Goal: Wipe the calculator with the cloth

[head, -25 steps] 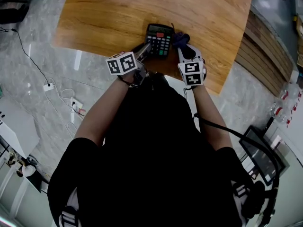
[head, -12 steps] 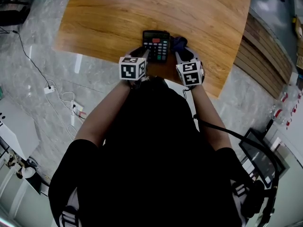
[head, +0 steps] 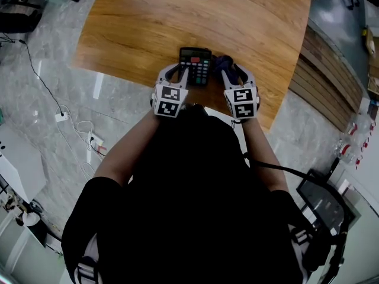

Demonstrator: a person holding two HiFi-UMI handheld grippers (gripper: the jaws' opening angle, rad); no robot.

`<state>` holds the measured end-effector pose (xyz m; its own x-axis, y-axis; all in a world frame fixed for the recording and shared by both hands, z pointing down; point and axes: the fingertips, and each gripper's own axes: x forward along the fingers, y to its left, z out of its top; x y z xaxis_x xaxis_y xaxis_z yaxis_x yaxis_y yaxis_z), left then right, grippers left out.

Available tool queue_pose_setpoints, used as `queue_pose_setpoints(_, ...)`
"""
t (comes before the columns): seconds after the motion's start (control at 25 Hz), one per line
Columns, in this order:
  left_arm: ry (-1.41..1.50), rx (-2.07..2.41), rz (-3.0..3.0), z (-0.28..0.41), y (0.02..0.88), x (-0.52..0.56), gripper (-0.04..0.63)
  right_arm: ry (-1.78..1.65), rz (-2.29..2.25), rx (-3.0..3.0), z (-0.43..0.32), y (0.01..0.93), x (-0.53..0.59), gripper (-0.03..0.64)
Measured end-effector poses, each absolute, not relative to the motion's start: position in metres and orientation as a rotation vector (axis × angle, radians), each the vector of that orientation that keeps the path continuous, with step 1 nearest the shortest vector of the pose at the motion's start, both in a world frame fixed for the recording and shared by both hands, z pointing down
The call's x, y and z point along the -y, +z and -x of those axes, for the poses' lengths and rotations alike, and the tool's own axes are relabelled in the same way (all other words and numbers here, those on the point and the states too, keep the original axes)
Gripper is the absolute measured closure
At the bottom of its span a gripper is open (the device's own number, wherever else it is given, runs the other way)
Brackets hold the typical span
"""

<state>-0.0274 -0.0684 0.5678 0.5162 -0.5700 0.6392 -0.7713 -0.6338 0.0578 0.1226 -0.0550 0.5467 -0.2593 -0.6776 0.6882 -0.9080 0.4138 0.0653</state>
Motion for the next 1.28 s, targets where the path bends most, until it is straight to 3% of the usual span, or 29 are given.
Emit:
queue_pose_setpoints(0.24, 0.586, 1.2, -2.514, 0.023, 0.502, 0.093, 0.586, 0.317, -1.448, 2.152, -0.112, 0.479, 0.079, 0.496)
queue_pose_setpoints(0.36, 0.475, 1.216, -2.555, 0.015, 0.467, 0.103, 0.588, 0.219, -1.483, 2.224, -0.098, 0.446, 0.092, 0.579)
queue_pose_setpoints(0.48, 0.4, 1.24, -2.599, 0.007, 0.437, 0.108, 0.588, 0.15, -1.471, 2.282, -0.078, 0.423, 0.098, 0.6)
queue_pose_setpoints(0.8, 0.303, 1.333, -2.694, 0.008, 0.408, 0.102, 0.589, 0.075, -1.435, 2.403, -0.034, 0.408, 0.086, 0.601)
queue_pose_setpoints(1.28, 0.308, 1.367, -2.666, 0.017, 0.408, 0.093, 0.589, 0.096, -1.467, 2.434, -0.029, 0.402, 0.083, 0.602)
